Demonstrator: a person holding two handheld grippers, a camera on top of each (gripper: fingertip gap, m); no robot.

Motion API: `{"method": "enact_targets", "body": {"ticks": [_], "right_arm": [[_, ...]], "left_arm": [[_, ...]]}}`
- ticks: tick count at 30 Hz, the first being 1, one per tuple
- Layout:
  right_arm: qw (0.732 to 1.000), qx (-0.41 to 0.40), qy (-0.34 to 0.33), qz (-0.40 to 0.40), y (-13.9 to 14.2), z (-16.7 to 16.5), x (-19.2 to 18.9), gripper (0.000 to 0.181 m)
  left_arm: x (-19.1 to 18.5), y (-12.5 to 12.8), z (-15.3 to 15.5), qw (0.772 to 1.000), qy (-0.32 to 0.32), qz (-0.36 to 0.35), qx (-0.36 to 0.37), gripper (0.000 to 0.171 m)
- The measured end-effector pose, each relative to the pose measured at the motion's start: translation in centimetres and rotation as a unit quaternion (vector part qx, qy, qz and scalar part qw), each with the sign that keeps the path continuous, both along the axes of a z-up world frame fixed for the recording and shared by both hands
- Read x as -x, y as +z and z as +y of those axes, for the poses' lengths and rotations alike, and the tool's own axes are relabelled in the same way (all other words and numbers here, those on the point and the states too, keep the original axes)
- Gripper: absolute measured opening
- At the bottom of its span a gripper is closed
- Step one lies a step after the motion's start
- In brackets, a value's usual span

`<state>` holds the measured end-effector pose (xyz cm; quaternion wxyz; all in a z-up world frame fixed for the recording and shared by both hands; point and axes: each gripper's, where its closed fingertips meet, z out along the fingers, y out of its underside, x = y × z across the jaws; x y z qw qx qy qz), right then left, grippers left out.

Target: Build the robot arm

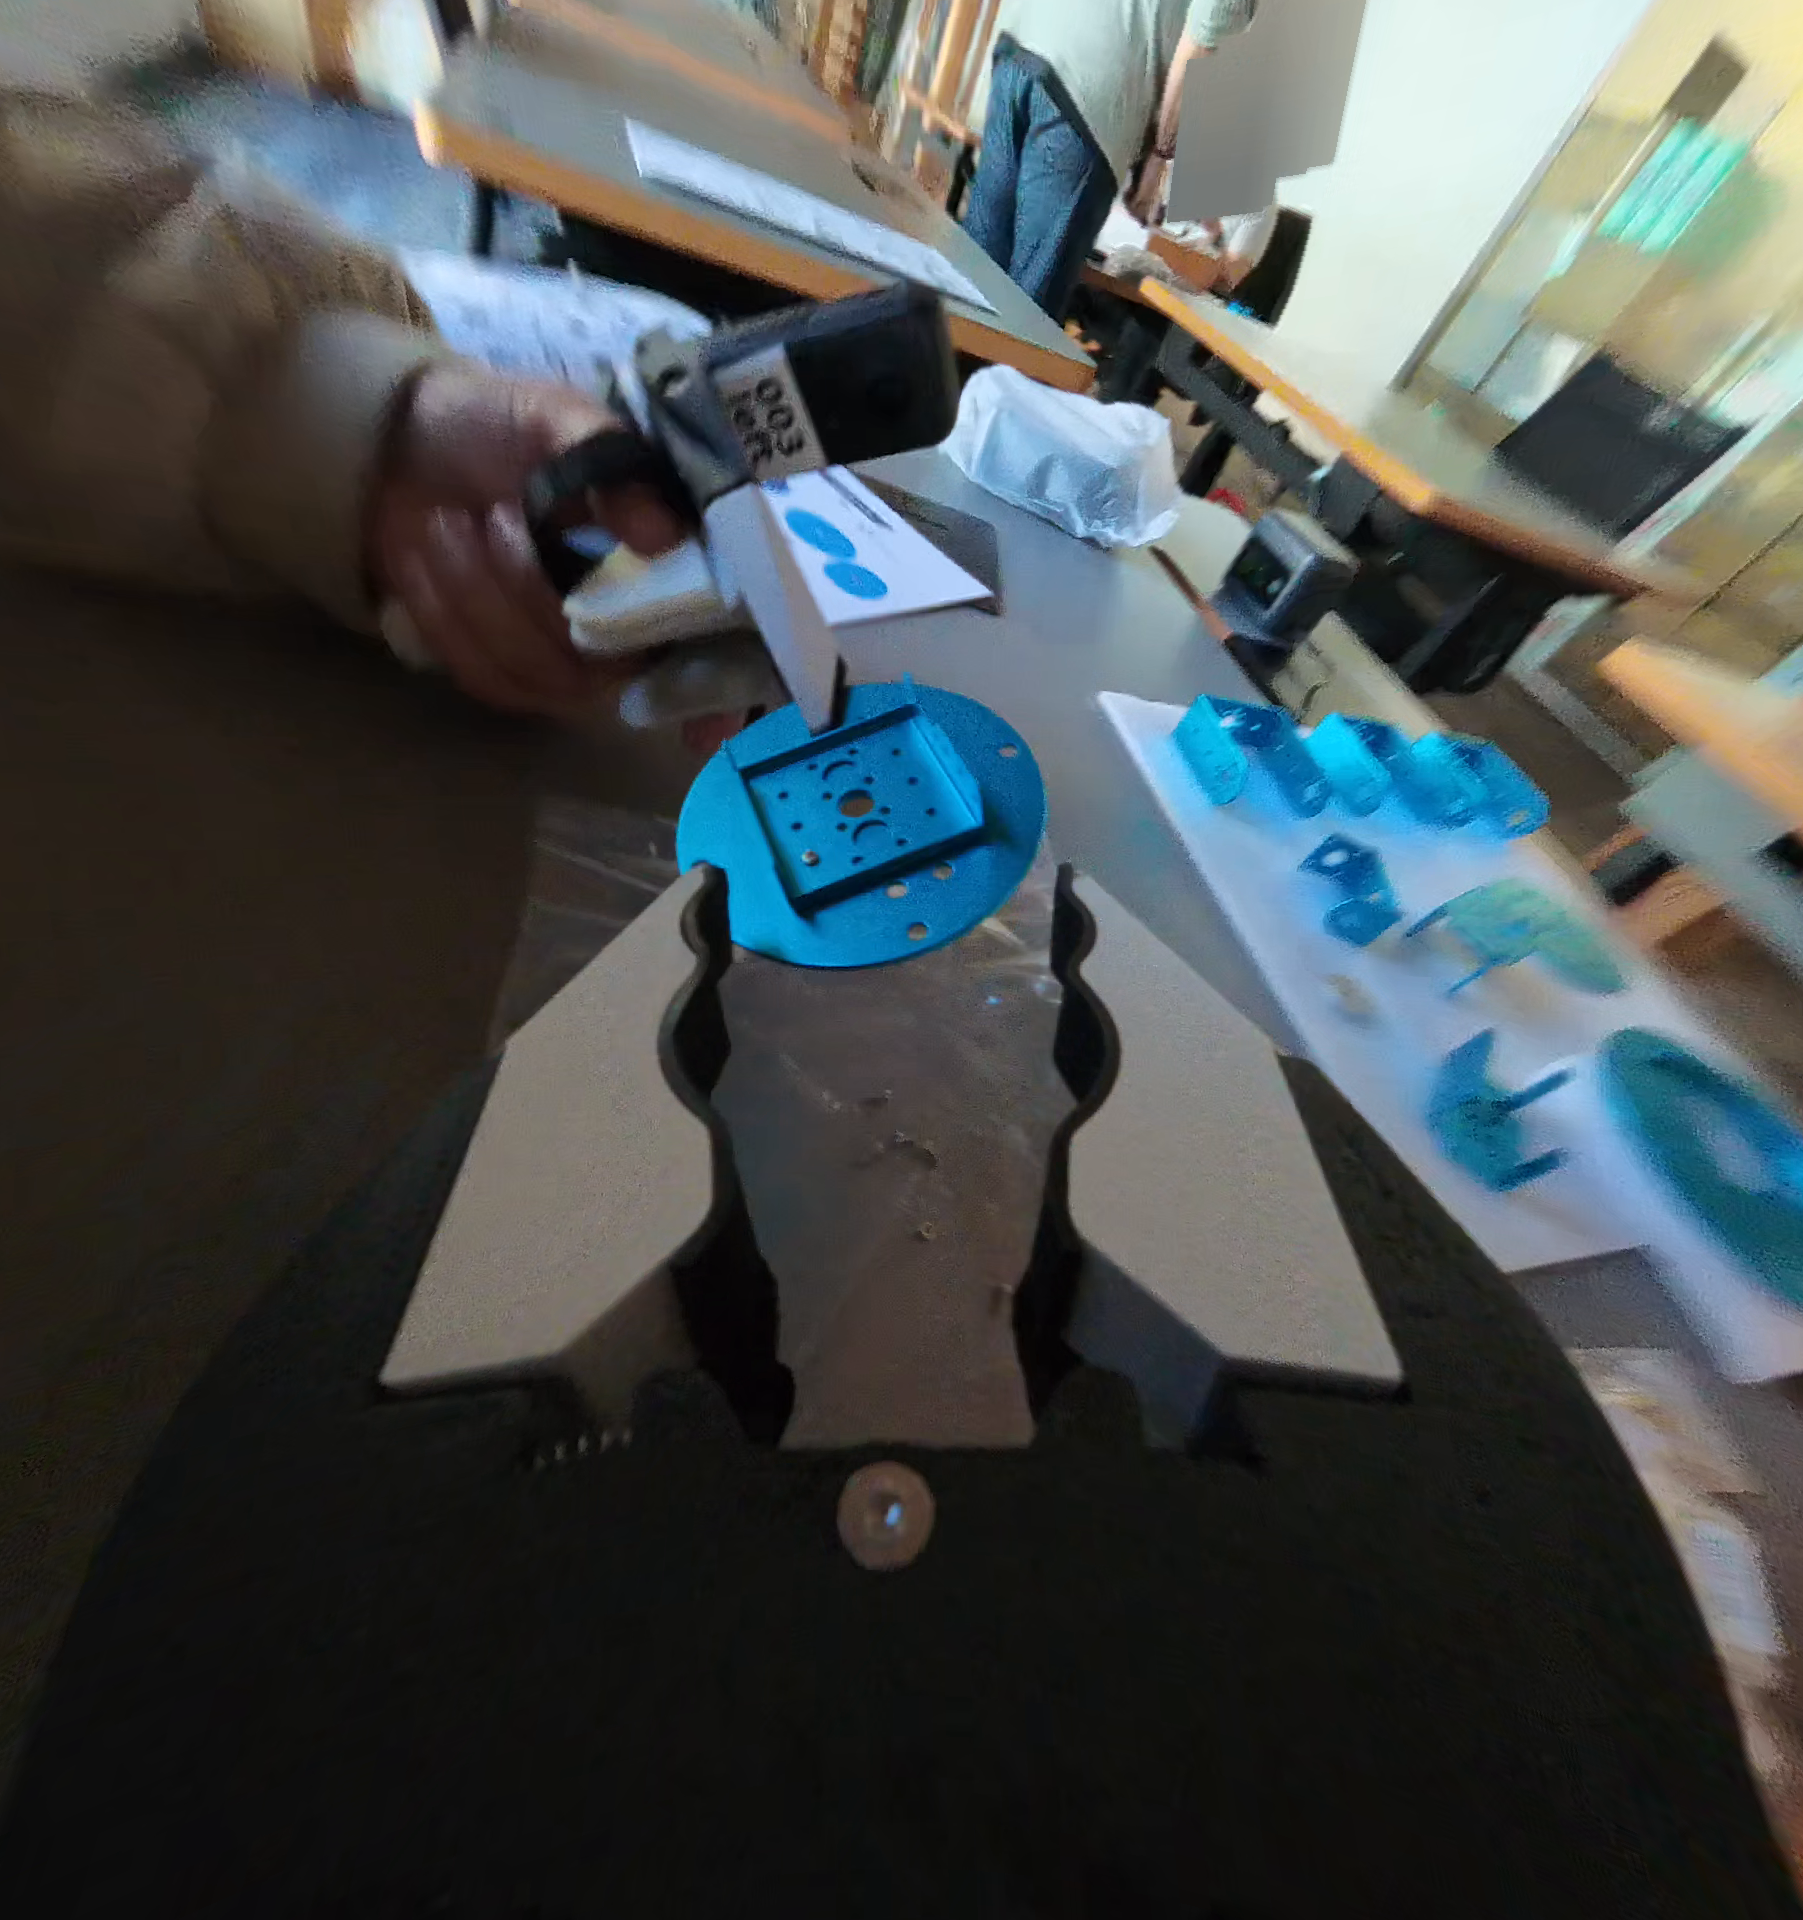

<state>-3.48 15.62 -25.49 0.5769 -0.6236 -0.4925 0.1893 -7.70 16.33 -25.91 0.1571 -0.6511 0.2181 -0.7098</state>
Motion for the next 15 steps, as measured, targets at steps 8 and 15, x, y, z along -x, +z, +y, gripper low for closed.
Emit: {"method": "enact_targets", "body": {"ticks": [8, 15], "right_arm": [[1.0, -0.024, -0.004, -0.009, 0.3, -0.2, 0.3, 0.062], [0.973, 0.226, -0.028, -0.038, -4.3, 1.2, -4.3, 0.041]], "left_arm": [[0.1, -0.4, 0.2, 1.0, 0.002, 0.011, 0.017, 0.0], [2.4, -2.2, 4.5, 0.987, 0.113, 0.104, -0.037, 0.0]]}}
